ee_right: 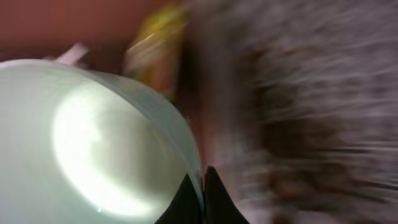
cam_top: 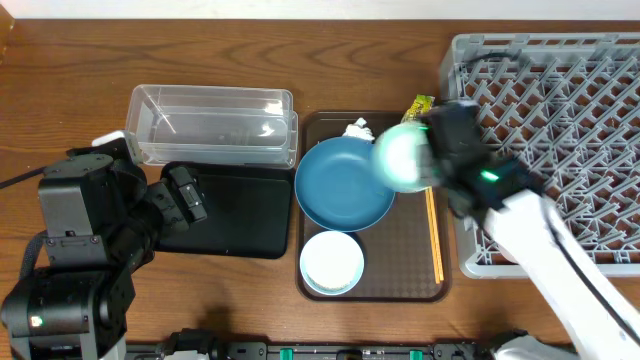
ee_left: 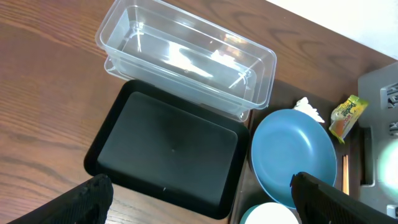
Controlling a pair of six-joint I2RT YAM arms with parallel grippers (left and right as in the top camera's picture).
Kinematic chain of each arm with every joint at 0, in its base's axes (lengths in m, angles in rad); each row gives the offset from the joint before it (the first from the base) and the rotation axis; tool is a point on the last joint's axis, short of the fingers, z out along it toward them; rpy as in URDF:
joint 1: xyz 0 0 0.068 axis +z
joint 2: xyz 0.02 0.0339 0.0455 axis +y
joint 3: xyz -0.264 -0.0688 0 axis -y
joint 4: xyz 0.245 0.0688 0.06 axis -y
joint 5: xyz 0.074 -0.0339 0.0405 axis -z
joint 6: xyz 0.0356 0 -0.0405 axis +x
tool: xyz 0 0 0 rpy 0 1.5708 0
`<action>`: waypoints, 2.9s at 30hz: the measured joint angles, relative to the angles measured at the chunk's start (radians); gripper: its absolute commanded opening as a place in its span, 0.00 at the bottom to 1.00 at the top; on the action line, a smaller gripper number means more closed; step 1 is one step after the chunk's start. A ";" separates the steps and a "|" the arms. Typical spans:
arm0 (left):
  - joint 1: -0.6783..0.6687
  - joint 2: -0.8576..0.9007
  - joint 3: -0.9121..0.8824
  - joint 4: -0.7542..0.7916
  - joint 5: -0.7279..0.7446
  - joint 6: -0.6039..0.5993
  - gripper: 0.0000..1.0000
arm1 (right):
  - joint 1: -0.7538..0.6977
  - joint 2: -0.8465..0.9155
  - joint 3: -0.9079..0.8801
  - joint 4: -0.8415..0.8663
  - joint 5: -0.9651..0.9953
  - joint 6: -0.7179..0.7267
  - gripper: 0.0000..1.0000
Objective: Sort waste into correct bins and load items into the dishwasher rack
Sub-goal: 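Place the pale green bowl upright in the rack's back corner, then grasp the teal plate's rim with the right gripper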
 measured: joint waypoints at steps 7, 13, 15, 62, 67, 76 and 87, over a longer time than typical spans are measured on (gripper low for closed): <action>0.000 0.000 0.000 0.000 0.000 0.000 0.94 | -0.230 -0.044 0.003 0.057 0.467 -0.006 0.01; 0.000 0.000 0.000 -0.001 0.000 0.000 0.94 | -0.441 0.076 0.003 0.186 0.582 -0.072 0.01; 0.000 0.000 0.000 0.000 0.000 0.000 0.94 | -0.476 0.134 0.003 0.245 0.598 -0.130 0.01; 0.000 0.000 -0.001 0.000 0.000 0.000 0.94 | -0.179 0.172 0.008 0.249 -0.349 -0.435 0.70; 0.000 0.000 -0.001 0.000 0.000 0.000 0.94 | -0.165 0.193 0.008 0.123 -0.637 -0.283 0.71; 0.000 0.000 -0.001 0.000 0.000 0.000 0.94 | -0.047 0.279 0.008 0.077 -0.740 -0.180 0.66; 0.000 0.000 -0.001 0.000 0.000 0.000 0.94 | -0.019 0.479 0.008 0.178 -0.649 -0.005 0.33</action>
